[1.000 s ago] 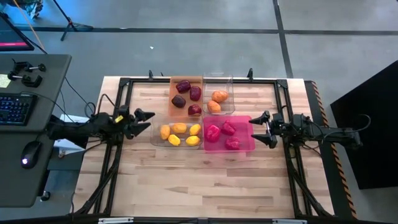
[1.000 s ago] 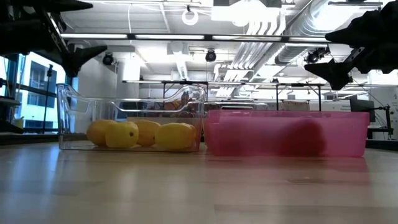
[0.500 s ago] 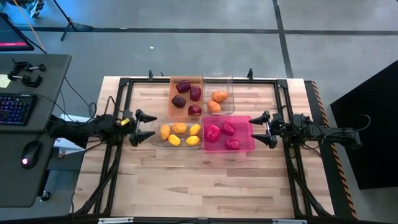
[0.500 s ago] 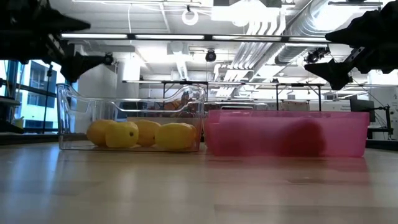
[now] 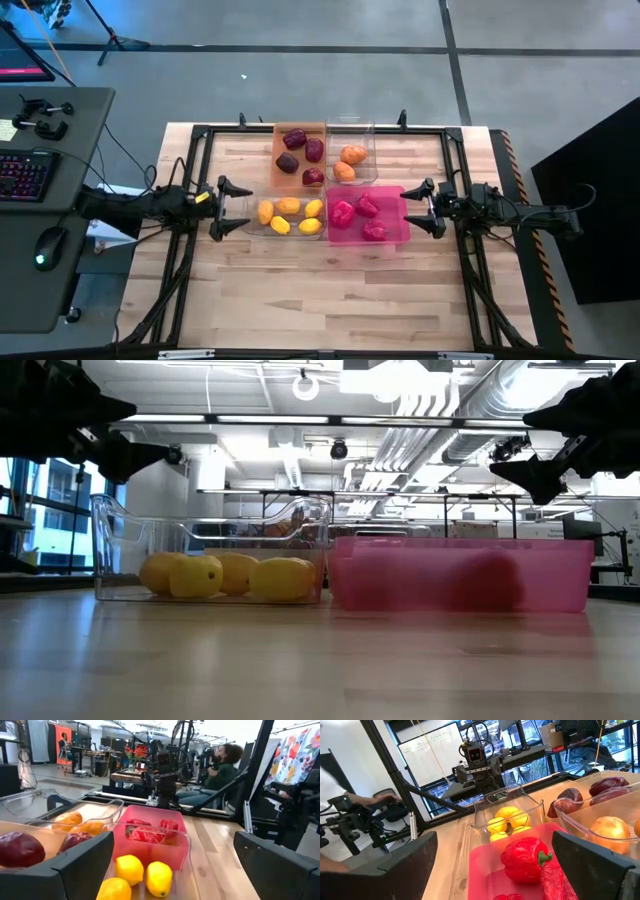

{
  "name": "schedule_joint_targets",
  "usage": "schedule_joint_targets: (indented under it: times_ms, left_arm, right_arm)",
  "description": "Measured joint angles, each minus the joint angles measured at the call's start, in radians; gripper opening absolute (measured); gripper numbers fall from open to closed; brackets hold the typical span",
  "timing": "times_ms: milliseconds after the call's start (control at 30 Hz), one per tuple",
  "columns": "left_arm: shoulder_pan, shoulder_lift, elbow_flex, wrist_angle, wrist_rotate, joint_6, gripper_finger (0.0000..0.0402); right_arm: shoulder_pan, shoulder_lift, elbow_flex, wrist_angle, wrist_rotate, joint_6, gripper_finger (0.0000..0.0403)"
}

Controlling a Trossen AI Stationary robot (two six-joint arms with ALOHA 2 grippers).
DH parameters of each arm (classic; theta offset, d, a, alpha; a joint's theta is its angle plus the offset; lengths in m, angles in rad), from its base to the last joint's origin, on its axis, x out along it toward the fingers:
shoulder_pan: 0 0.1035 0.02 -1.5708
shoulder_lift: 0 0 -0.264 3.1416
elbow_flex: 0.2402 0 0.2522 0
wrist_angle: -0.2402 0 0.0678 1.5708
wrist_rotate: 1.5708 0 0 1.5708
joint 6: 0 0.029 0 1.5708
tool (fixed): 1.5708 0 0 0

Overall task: Sort produce into baskets
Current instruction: Return to Home Position

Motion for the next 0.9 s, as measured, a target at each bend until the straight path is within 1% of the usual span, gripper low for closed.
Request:
schedule_joint_targets:
  times_ms: [167, 900]
  left_arm:
    - [0.002, 0.0, 0.0, 0.0, 0.002, -0.027, 0.0399]
    - [0.0, 0.0, 0.0, 0.0, 0.002, -0.027, 0.0399]
  right_arm:
    - [0.0, 0.0, 0.0, 0.0, 0.0, 0.0, 0.0383]
    - [0.0, 0.0, 0.0, 0.0, 0.0, 0.0, 0.0383]
